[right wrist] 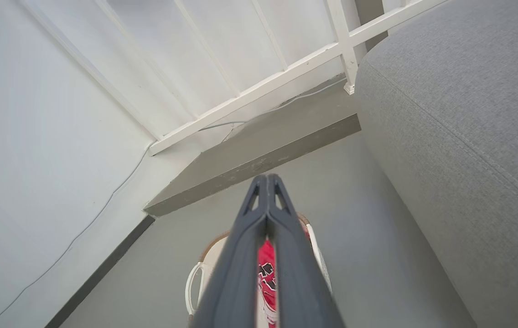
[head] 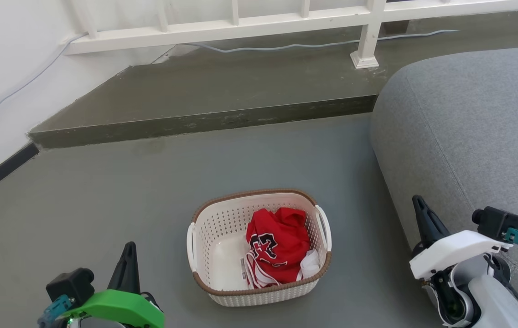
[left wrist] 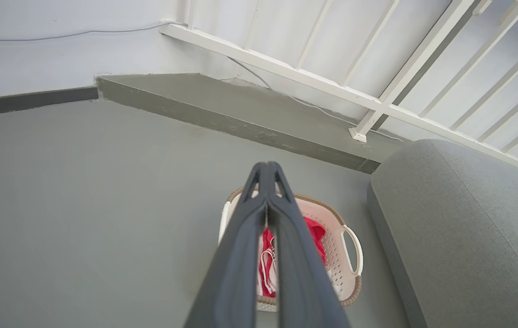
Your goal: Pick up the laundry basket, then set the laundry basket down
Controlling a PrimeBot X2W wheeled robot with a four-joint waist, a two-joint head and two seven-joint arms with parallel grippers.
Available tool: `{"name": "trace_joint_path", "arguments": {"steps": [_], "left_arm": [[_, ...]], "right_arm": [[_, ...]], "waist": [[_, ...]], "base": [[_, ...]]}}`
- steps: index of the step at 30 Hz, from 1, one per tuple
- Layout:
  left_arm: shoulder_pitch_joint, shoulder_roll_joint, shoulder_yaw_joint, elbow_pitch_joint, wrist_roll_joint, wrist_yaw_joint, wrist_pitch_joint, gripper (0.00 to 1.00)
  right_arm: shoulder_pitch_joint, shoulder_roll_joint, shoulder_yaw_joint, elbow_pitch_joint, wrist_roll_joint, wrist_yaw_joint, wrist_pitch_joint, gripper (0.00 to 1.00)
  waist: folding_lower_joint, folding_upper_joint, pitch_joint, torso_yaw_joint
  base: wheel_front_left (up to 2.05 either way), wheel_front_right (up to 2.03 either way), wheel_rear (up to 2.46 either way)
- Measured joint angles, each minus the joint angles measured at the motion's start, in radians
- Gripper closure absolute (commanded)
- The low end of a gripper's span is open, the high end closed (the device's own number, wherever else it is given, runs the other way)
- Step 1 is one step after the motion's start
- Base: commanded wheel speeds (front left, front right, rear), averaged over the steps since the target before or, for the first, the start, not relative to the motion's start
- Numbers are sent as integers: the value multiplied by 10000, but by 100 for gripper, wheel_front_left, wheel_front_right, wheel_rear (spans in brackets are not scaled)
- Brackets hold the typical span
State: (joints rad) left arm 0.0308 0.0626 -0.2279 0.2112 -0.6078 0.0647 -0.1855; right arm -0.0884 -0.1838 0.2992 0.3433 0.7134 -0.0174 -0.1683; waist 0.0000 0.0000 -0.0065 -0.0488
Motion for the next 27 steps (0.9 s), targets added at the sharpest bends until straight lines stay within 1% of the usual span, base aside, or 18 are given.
{"name": "trace_joint_path", "arguments": {"steps": [9,27], "left_arm": [[-6,-25,284,6,-1072,-134,280,100],[-55,-13,828,84,-3329,-560,886,100]], "right_arm": [[0,174,-428,-61,940,174,305,100],[0,474,-1375,-151,2871,435,913,100]], "waist": [[0,0,12,49],[0,0,33,155]], "base": [[0,0,0],[0,0,0]]}}
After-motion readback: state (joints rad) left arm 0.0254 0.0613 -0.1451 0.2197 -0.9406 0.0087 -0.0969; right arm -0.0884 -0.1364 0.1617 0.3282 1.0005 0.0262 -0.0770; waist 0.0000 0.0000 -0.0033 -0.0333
